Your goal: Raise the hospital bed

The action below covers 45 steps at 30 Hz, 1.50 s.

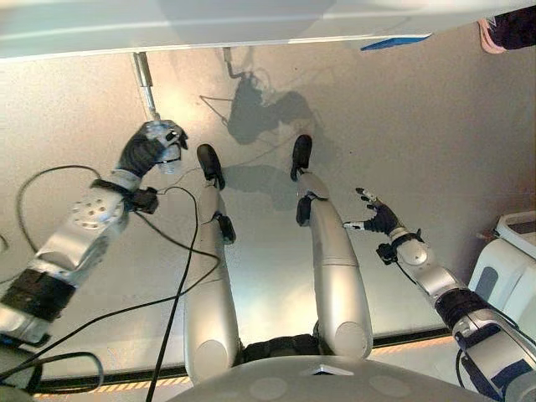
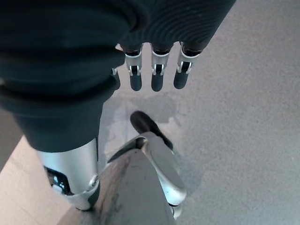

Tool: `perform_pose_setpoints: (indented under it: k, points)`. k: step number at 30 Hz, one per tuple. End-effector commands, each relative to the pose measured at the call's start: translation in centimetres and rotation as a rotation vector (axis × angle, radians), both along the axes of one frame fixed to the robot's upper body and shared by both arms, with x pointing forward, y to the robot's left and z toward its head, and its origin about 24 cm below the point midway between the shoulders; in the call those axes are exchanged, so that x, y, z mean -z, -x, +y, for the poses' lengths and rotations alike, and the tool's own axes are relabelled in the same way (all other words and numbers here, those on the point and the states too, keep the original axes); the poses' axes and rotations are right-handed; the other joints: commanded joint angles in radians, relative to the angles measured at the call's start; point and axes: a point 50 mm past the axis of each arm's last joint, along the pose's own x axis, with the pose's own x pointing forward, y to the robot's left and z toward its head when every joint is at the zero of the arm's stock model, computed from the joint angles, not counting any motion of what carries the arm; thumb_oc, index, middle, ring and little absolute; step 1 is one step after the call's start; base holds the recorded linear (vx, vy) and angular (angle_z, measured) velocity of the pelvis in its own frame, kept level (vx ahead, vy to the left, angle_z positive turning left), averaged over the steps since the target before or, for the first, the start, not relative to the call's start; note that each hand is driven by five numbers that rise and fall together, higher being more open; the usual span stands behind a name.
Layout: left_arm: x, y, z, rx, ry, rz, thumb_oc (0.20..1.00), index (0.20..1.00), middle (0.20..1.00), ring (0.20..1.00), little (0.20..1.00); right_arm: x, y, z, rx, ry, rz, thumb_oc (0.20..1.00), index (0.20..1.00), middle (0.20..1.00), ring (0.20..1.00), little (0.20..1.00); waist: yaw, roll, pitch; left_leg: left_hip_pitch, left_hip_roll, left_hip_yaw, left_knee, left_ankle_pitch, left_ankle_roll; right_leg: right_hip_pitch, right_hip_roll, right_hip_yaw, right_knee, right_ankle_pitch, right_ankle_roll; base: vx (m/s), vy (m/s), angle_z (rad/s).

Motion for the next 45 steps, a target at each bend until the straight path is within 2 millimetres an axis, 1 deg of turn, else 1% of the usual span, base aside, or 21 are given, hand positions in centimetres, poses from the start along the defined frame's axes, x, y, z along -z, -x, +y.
perform_pose_setpoints:
  k: [1,2,4,7,9,12,13,16,18,19,20,21,22,23,24,25,26,28,34,40,45]
  points:
    - [-4.0,3.6,-5.6,0.369,0.022,-0.254,0.2,0.2,0.2,0.2,0.2,2.1,3.6,-2.7,0.031,0.045,0.119,1.0,1.0,1.0,1.0,1.0,-0.001,0.064,-0.018,-0.029,-0.019,-0.002,0.116,-0.092,0.008,0.057,0.027,-0.021,-0.098,0.066,0.115,0.02,0.128,0.12]
    - [-4.0,4.1,-4.6,0.335,0.005,-0.251,0.2,0.2,0.2,0.2,0.2,2.2,4.0,-3.4,0.056,0.05,0.13,1.0,1.0,1.0,1.0,1.0,0.015,0.073,-0.018,-0.025,-0.028,-0.001,0.111,-0.094,0.011,0.072,0.013,-0.026,-0.117,0.076,0.126,0.02,0.143,0.08]
    - [-3.7,4.7,-3.6,0.296,0.007,-0.236,0.2,0.2,0.2,0.2,0.2,2.3,4.2,-3.7,0.067,0.051,0.137,1.0,1.0,1.0,1.0,1.0,0.023,0.077,-0.018,-0.021,-0.036,-0.002,0.108,-0.095,0.014,0.085,0.003,-0.029,-0.126,0.083,0.134,0.03,0.174,0.06]
    - [-3.2,5.1,-2.3,0.235,-0.013,-0.21,0.2,0.2,0.2,0.2,0.2,2.6,4.6,-4.0,0.08,0.049,0.151,1.0,1.0,1.0,1.0,1.0,0.036,0.083,-0.018,-0.018,-0.052,-0.001,0.11,-0.102,0.021,0.102,-0.013,-0.035,-0.14,0.093,0.149,0.03,0.123,0.04]
    - [-3.1,5.2,-2.0,0.217,-0.02,-0.204,0.2,0.2,0.2,0.2,0.2,2.6,4.7,-4.1,0.088,0.045,0.152,1.0,1.0,1.0,1.0,1.0,0.038,0.084,-0.018,-0.022,-0.055,-0.003,0.115,-0.105,0.023,0.104,-0.02,-0.039,-0.141,0.095,0.151,0.03,0.118,0.06]
    - [-1.9,5.0,0.0,0.095,0.028,-0.189,0.2,0.2,0.2,0.2,0.2,2.7,4.6,-3.9,0.093,0.034,0.148,1.0,1.0,1.0,1.0,1.0,0.05,0.086,-0.018,-0.038,-0.067,-0.002,0.129,-0.117,0.028,0.114,-0.041,-0.048,-0.157,0.102,0.163,0.04,0.16,0.07]
    - [-1.9,5.0,0.0,0.095,0.028,-0.189,0.2,0.2,0.2,0.2,0.2,2.7,4.6,-3.9,0.094,0.035,0.148,1.0,1.0,1.0,1.0,1.0,0.05,0.087,-0.018,-0.038,-0.067,-0.003,0.129,-0.117,0.028,0.114,-0.041,-0.049,-0.157,0.102,0.163,0.04,0.125,0.04]
    - [-0.6,4.2,2.3,-0.077,0.043,-0.188,0.2,0.2,0.2,0.2,0.2,2.5,4.1,-3.4,0.085,0.031,0.136,1.0,1.0,1.0,1.0,1.0,0.059,0.08,-0.018,-0.062,-0.076,-0.004,0.153,-0.138,0.037,0.111,-0.058,-0.051,-0.162,0.104,0.172,0.05,0.133,0.06]
    - [-0.6,4.0,2.6,-0.114,0.02,-0.2,0.2,0.2,0.2,0.2,0.2,2.4,3.8,-3.3,0.086,0.031,0.13,1.0,1.0,1.0,1.0,1.0,0.061,0.077,-0.018,-0.073,-0.077,-0.007,0.165,-0.148,0.04,0.109,-0.062,-0.052,-0.162,0.103,0.175,0.04,0.1,0.06]
    - [0.1,3.5,3.7,-0.188,0.018,-0.187,0.2,0.2,0.2,0.2,0.2,2.0,3.4,-3.1,0.077,0.033,0.113,1.0,1.0,1.0,1.0,1.0,0.062,0.064,-0.018,-0.087,-0.077,-0.007,0.179,-0.155,0.042,0.107,-0.065,-0.054,-0.167,0.105,0.177,0.05,0.112,0.05]
    - [0.1,3.5,3.7,-0.188,0.018,-0.188,0.2,0.2,0.2,0.2,0.2,2.0,3.3,-3.1,0.078,0.033,0.113,1.0,1.0,1.0,1.0,1.0,0.063,0.065,-0.018,-0.088,-0.077,-0.007,0.18,-0.155,0.042,0.106,-0.065,-0.054,-0.167,0.105,0.177,0.06,0.13,0.03]
    - [0.6,2.6,4.4,-0.253,-0.018,-0.181,0.2,0.2,0.2,0.2,0.2,1.7,2.8,-2.9,0.072,0.038,0.1,1.0,1.0,1.0,1.0,1.0,0.062,0.049,-0.018,-0.105,-0.076,-0.006,0.193,-0.164,0.044,0.103,-0.067,-0.055,-0.177,0.107,0.18,0.03,0.059,0.03]
    - [0.6,2.6,4.4,-0.252,-0.018,-0.182,0.2,0.2,0.2,0.2,0.2,1.7,2.8,-3.0,0.073,0.038,0.099,1.0,1.0,1.0,1.0,1.0,0.063,0.05,-0.018,-0.106,-0.075,-0.006,0.193,-0.164,0.044,0.102,-0.066,-0.055,-0.176,0.107,0.18,0.07,0.111,0.03]
    - [0.5,1.5,5.1,-0.333,-0.024,-0.206,0.2,0.2,0.2,0.2,0.2,1.5,2.2,-2.6,0.063,0.042,0.087,1.0,1.0,1.0,1.0,1.0,0.06,0.033,-0.018,-0.124,-0.073,-0.006,0.205,-0.171,0.045,0.097,-0.067,-0.057,-0.18,0.105,0.18,0.05,0.071,0.04]
    - [0.4,1.0,5.4,-0.358,-0.057,-0.206,0.2,0.2,0.2,0.2,0.2,1.3,2.0,-2.4,0.054,0.038,0.077,1.0,1.0,1.0,1.0,1.0,0.057,0.022,-0.018,-0.134,-0.072,-0.008,0.214,-0.175,0.047,0.094,-0.067,-0.058,-0.181,0.104,0.179,0.05,0.071,0.04]
    - [0.3,0.9,5.4,-0.357,-0.058,-0.207,0.2,0.2,0.2,0.2,0.2,1.3,2.0,-2.4,0.055,0.038,0.077,1.0,1.0,1.0,1.0,1.0,0.058,0.022,-0.018,-0.135,-0.072,-0.008,0.215,-0.176,0.047,0.093,-0.066,-0.057,-0.18,0.104,0.179,0.05,0.037,0.09]
    - [0.0,-0.2,6.1,-0.43,-0.033,-0.226,0.2,0.2,0.2,0.2,0.2,0.9,1.5,-1.8,0.037,0.031,0.057,1.0,1.0,1.0,1.0,1.0,0.046,-0.005,-0.018,-0.152,-0.068,-0.011,0.228,-0.186,0.049,0.088,-0.065,-0.061,-0.188,0.105,0.18,0.05,0.044,0.1]
    - [-0.5,-0.8,6.4,-0.451,-0.044,-0.236,0.2,0.2,0.2,0.2,0.2,0.8,1.4,-1.7,0.032,0.028,0.052,1.0,1.0,1.0,1.0,1.0,0.041,-0.014,-0.018,-0.158,-0.067,-0.011,0.233,-0.19,0.05,0.084,-0.063,-0.062,-0.19,0.105,0.181,0.04,0.044,0.09]
    - [-2.5,-3.7,7.0,-0.559,-0.054,-0.268,0.2,0.2,0.2,0.2,0.2,0.5,0.4,-0.1,0.001,0.003,0.035,1.0,1.0,1.0,1.0,1.0,0.008,-0.076,-0.018,-0.199,-0.057,-0.012,0.266,-0.214,0.058,0.068,-0.051,-0.062,-0.223,0.119,0.185,0.05,0.027,0.01]
    - [-2.9,-4.8,7.5,-0.614,-0.12,-0.242,0.2,0.2,0.2,0.2,0.2,0.3,0.1,0.9,-0.028,-0.02,0.025,1.0,1.0,1.0,1.0,1.0,-0.012,-0.102,-0.018,-0.212,-0.05,-0.005,0.277,-0.224,0.065,0.05,-0.044,-0.047,-0.239,0.128,0.185,0.03,0.032,-0.07]
    - [-2.7,-6.2,7.2,-0.642,-0.189,-0.187,0.2,0.2,0.2,0.2,0.2,-0.9,-0.8,1.8,-0.064,-0.044,-0.025,1.0,1.0,1.0,1.0,1.0,-0.033,-0.114,-0.018,-0.231,-0.038,0.006,0.298,-0.232,0.071,0.004,-0.033,-0.023,-0.22,0.123,0.172,0.0,0.013,-0.17]
